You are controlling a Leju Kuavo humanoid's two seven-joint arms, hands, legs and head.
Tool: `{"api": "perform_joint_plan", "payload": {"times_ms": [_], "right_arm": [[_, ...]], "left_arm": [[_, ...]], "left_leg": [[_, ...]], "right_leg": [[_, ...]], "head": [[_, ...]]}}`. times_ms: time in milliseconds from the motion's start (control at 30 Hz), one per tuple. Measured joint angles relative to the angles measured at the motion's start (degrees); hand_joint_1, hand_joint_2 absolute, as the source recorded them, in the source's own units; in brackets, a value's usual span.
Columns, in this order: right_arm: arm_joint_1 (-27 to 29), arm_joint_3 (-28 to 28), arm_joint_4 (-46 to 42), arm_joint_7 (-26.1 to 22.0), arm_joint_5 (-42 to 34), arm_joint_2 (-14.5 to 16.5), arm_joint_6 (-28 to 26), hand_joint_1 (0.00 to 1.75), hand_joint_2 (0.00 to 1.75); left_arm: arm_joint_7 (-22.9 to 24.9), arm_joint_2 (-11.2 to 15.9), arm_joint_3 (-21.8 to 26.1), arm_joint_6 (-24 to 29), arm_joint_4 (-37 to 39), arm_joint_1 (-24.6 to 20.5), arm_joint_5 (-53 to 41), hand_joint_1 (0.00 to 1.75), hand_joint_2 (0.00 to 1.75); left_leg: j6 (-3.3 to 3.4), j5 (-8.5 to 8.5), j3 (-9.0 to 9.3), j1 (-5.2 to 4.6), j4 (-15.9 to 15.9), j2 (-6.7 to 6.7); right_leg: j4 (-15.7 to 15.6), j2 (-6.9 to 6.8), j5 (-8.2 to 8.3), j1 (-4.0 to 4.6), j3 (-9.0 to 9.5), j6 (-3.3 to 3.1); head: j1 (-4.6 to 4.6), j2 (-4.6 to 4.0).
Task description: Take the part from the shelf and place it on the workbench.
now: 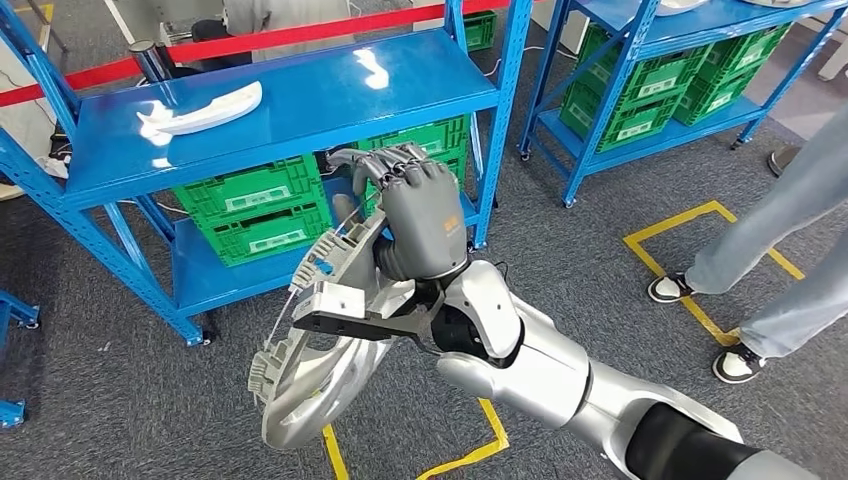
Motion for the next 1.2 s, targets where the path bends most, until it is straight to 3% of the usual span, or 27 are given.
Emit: {"api": "perform_joint_plan", "payload": {"times_ms": [33, 67, 133, 200, 233, 333, 400, 467, 500, 533, 567, 633, 700, 767, 833, 867, 900, 933, 1000, 1033, 1067, 1133, 1167, 1200], "right_arm": [[0.00, 0.00, 0.00, 0.00, -0.21, -0.01, 0.01, 1.75, 1.75], [0.00, 0.00, 0.00, 0.00, -0.35, -0.01, 0.01, 1.75, 1.75], [0.03, 0.00, -0.01, 0.03, -0.45, -0.08, -0.17, 1.75, 1.75], [0.43, -0.01, -0.24, 0.15, -0.11, -0.37, -0.85, 1.75, 1.75], [0.91, -0.02, -0.43, 0.22, 0.22, -0.69, -1.46, 1.75, 1.75], [3.21, -0.05, -1.08, 0.78, 1.48, -2.00, -3.41, 1.75, 1.75], [4.71, -0.10, -1.68, 1.44, 2.57, -2.47, -3.92, 1.75, 1.75], [6.10, -0.15, -2.40, 1.96, 3.63, -2.69, -3.96, 1.75, 1.75], [6.67, -0.15, -2.69, 2.22, 4.01, -2.77, -3.87, 1.75, 1.75], [7.13, -0.16, -2.93, 2.56, 4.37, -2.83, -3.71, 1.75, 1.75], [7.47, -0.19, -3.16, 2.93, 4.67, -2.87, -3.47, 1.75, 1.75], [7.96, -0.31, -3.81, 3.56, 5.34, -2.90, -3.03, 1.75, 1.75], [8.46, -0.52, -4.71, 3.91, 6.15, -2.92, -2.96, 1.75, 1.75], [9.20, -0.69, -5.47, 4.01, 6.95, -3.07, -3.15, 1.75, 1.75], [10.08, -0.85, -5.80, 3.79, 7.32, -3.48, -3.46, 1.75, 1.75], [10.41, -0.99, -5.87, 3.59, 7.35, -3.70, -3.63, 1.75, 1.75], [10.61, -1.17, -5.88, 3.40, 7.36, -3.93, -3.80, 1.75, 1.75], [10.69, -1.34, -5.88, 3.26, 7.33, -4.07, -3.91, 1.75, 1.75], [10.56, -1.55, -5.88, 3.20, 7.30, -4.13, -3.64, 1.75, 1.75], [10.42, -1.57, -5.87, 3.20, 7.29, -4.11, -3.26, 1.75, 1.75], [10.20, -1.57, -5.87, 3.20, 7.30, -4.08, -2.83, 1.75, 1.75], [9.57, -1.57, -5.86, 3.15, 7.26, -4.01, -2.21, 1.75, 1.75], [9.16, -1.57, -5.86, 3.08, 7.17, -3.91, -2.06, 1.75, 1.75], [8.75, -1.58, -5.85, 2.94, 7.02, -3.79, -1.98, 1.75, 1.75]], "left_arm": [[-0.03, -0.03, 0.00, 0.00, 0.01, 0.02, -0.05, 0.00, 1.75], [-0.06, -0.05, 0.00, 0.00, 0.02, 0.03, -0.18, 0.00, 1.75], [-0.14, -0.10, 0.00, -0.01, 0.03, 0.05, -0.64, 0.00, 1.75], [-0.39, -0.18, 0.00, -0.10, 0.02, 0.09, -1.32, 0.00, 1.75], [-0.64, -0.20, 0.00, -0.21, 0.02, 0.15, -1.66, 0.00, 1.75], [-1.32, -0.06, -0.01, -0.74, 0.04, 0.60, -2.50, 0.00, 1.75], [-1.52, 0.10, -0.02, -1.06, 0.06, 0.96, -2.79, 0.00, 1.75], [-1.67, 0.13, -0.02, -1.14, 0.05, 1.13, -2.87, 0.00, 1.75], [-1.70, 0.13, -0.02, -1.14, 0.06, 1.15, -2.87, 0.00, 1.75], [-1.72, 0.13, -0.02, -1.14, 0.06, 1.16, -2.88, 0.00, 1.75], [-1.72, 0.13, -0.02, -1.14, 0.05, 1.17, -2.92, 0.00, 1.75], [-1.71, 0.18, -0.03, -1.28, 0.01, 1.09, -3.05, 0.00, 1.75], [-1.73, 0.35, -0.05, -1.62, -0.08, 0.89, -3.22, 0.00, 1.75], [-1.80, 0.53, -0.08, -1.96, -0.13, 0.79, -3.33, 0.00, 1.75], [-1.96, 0.63, -0.08, -2.09, -0.11, 0.86, -3.30, 0.00, 1.75], [-2.05, 0.70, -0.07, -2.08, -0.10, 0.89, -3.22, 0.00, 1.75], [-2.14, 0.77, -0.05, -2.05, -0.09, 0.92, -3.13, 0.00, 1.75], [-2.21, 0.82, -0.04, -2.02, -0.08, 0.92, -3.04, 0.00, 1.75], [-2.26, 0.85, -0.02, -1.95, -0.08, 0.92, -2.95, 0.00, 1.75], [-2.26, 0.80, -0.02, -1.88, -0.08, 0.91, -2.92, 0.00, 1.75], [-2.22, 0.74, -0.02, -1.78, -0.08, 0.91, -2.89, 0.00, 1.75], [-2.15, 0.65, -0.02, -1.58, -0.08, 0.90, -2.82, 0.00, 1.75], [-2.11, 0.65, -0.02, -1.52, -0.11, 0.91, -2.76, 0.00, 1.75], [-2.07, 0.66, -0.02, -1.49, -0.15, 0.92, -2.69, 0.00, 1.75]], "left_leg": [[-0.07, 0.44, -0.82, 0.01, 0.28, 0.03], [-0.20, 0.80, -1.63, 0.06, 0.65, 0.06], [-0.58, 1.31, -3.12, 0.19, 1.57, 0.09], [-1.18, 1.83, -4.22, 0.15, 2.40, 0.04], [-1.53, 2.17, -4.52, 0.12, 2.58, -0.01], [-2.69, 2.41, -5.07, 0.25, 2.75, -0.18], [-3.41, -1.07, -6.09, 0.42, 5.66, -0.24], [-3.88, -6.40, -7.69, 0.55, 12.59, -0.24], [-4.01, -8.04, -8.25, 0.58, 16.07, -0.24], [-4.02, -8.41, -8.21, 0.57, 18.29, -0.25], [-3.90, -7.57, -7.31, 0.55, 18.61, -0.25], [-3.11, -4.65, -2.68, 0.32, 13.49, -0.37], [-2.11, -4.63, 3.30, -0.18, 5.03, -0.61], [-1.55, -5.47, 5.70, -0.77, 0.48, -0.79], [-1.01, -4.18, 4.97, -0.89, -0.36, -0.60], [-0.62, -3.37, 4.51, -0.75, -0.73, -0.44], [-0.22, -2.44, 3.85, -0.54, -0.97, -0.23], [0.06, -1.59, 3.05, -0.37, -1.00, -0.05], [0.31, -0.08, 0.87, -0.31, -0.62, 0.11], [0.22, 0.63, -0.30, -0.27, -0.33, 0.20], [0.08, 1.32, -1.58, -0.19, 0.06, 0.30], [-0.42, 2.57, -4.28, 0.09, 1.20, 0.43], [-0.79, 3.09, -5.58, 0.16, 1.92, 0.42], [-1.18, 3.57, -6.61, 0.18, 2.59, 0.37]], "right_leg": [[1.90, 0.00, 0.04, 0.00, 0.15, 0.09], [1.68, -0.01, 1.18, -0.02, 1.36, 0.13], [-4.55, -0.06, 3.60, -0.07, 6.35, 0.13], [-11.72, -0.04, 3.26, 0.18, 10.93, -0.34], [-13.45, 0.00, 2.58, 0.32, 11.82, -0.69], [-14.13, -0.04, 3.19, 0.38, 11.53, -2.07], [-14.30, -0.15, 4.24, 0.21, 10.67, -2.93], [-14.17, -0.16, 5.27, 0.27, 9.43, -3.21], [-14.07, -0.16, 5.79, 0.34, 8.70, -3.22], [-13.93, -0.16, 6.32, 0.41, 7.91, -3.21], [-13.81, -0.16, 6.86, 0.49, 7.10, -3.18], [-13.68, -0.09, 7.97, 0.61, 5.71, -3.06], [-13.76, -0.07, 9.07, 0.63, 4.90, -2.63], [-14.23, -0.19, 10.30, 0.34, 4.63, -1.96], [-14.72, -0.13, 11.13, 0.14, 4.37, -1.24], [-14.32, -0.02, 10.27, 0.18, 4.02, -0.94], [-12.95, 0.07, 8.17, 0.20, 3.52, -0.70], [-10.40, 0.13, 5.05, 0.14, 2.89, -0.54], [-3.31, 0.12, -0.26, 0.04, 1.84, -0.20], [-0.32, 0.11, -0.86, -0.02, 1.74, 0.00], [1.29, 0.11, 0.07, -0.09, 2.24, 0.20], [-0.79, 0.09, 3.36, -0.37, 5.77, 0.64], [-4.43, 0.09, 3.38, -0.46, 8.76, 0.89], [-8.40, 0.14, 2.29, -0.44, 11.57, 0.71]], "head": [[0.07, 0.00], [0.15, 0.00], [0.31, 0.00], [0.30, 0.00], [0.31, 0.00], [0.48, 0.00], [0.31, 0.00], [0.12, 0.00], [0.13, 0.00], [0.13, 0.00], [0.13, 0.00], [0.14, -0.01], [0.16, -0.01], [0.13, 0.00], [-0.01, 0.00], [-0.04, 0.00], [-0.07, 0.00], [-0.10, 0.00], [0.03, 0.00], [0.05, 0.00], [0.07, 0.00], [0.11, 0.00], [0.27, 0.00], [0.45, 0.00]]}}
